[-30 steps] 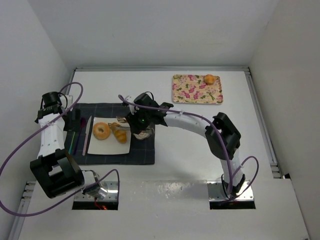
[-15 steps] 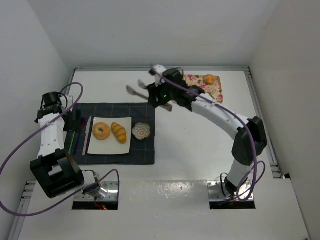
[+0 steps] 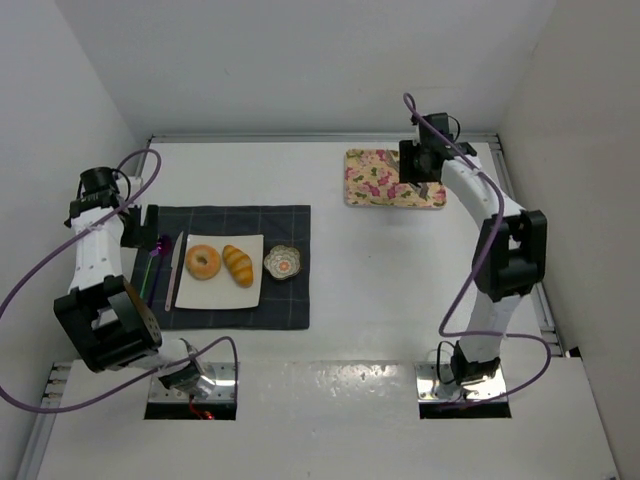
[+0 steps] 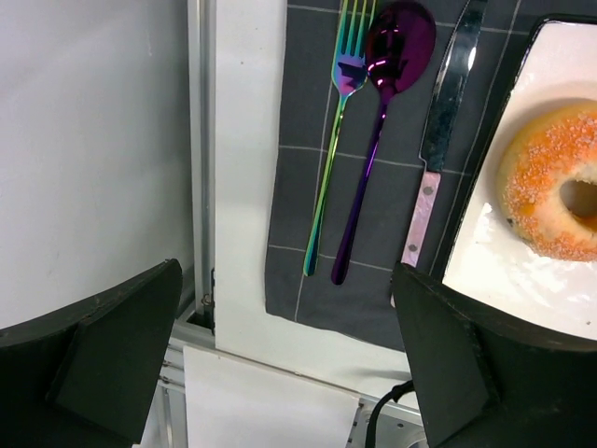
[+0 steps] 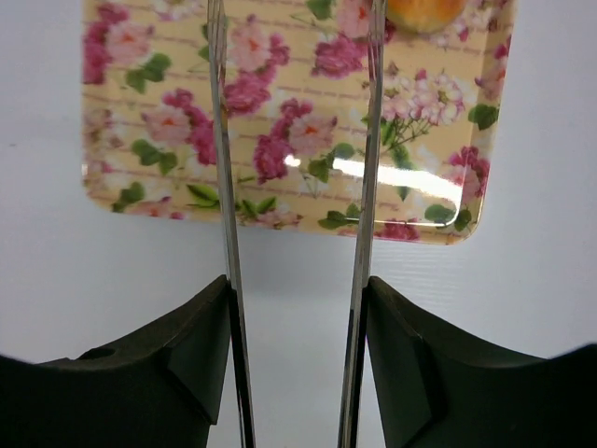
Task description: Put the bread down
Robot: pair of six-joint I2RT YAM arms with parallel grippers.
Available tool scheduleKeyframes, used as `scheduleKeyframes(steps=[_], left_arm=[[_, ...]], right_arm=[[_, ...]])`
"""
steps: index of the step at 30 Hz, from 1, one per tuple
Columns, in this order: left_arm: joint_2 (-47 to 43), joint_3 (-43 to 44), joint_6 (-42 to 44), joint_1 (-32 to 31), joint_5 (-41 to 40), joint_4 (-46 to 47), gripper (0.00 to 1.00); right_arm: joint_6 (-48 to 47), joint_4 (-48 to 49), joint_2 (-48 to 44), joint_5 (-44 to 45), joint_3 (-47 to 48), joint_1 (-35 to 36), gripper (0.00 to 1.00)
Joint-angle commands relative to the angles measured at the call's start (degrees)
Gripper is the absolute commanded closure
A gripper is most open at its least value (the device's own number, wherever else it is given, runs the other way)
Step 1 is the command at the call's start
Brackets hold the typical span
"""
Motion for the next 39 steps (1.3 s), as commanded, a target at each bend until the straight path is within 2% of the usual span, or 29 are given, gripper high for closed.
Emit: scheduleKeyframes(steps=[1, 9, 20, 29, 39], left_arm=[[1.40, 2.72, -0.49, -0.40, -0.35, -0.87, 0.00], [4.30, 3.25, -2.25, -0.40, 0.17, -0.88, 0.00], [7.91, 5.45, -2.78, -0.40, -0.35, -0.88, 0.00], [9.49, 6.50, -2.78, -0.93, -0.35, -1.40, 0.00], [12.21, 7.56, -3.83, -0.93, -0.35, -1.93, 0.00]], right_arm=[[1.37, -1.00, 4.96, 2.02, 4.41, -1.90, 0.44], [2.78, -3.72, 13.21, 5.27, 10.82, -3.41, 0.44], [7.09, -5.22, 17.71, 8.61, 16.71, -4.38, 0.44], [8.94, -3.20, 16.74, 13.18, 14.26, -4.29, 0.41], [7.44, 1.72, 20.08, 11.25, 16.71, -4.90, 0.40]])
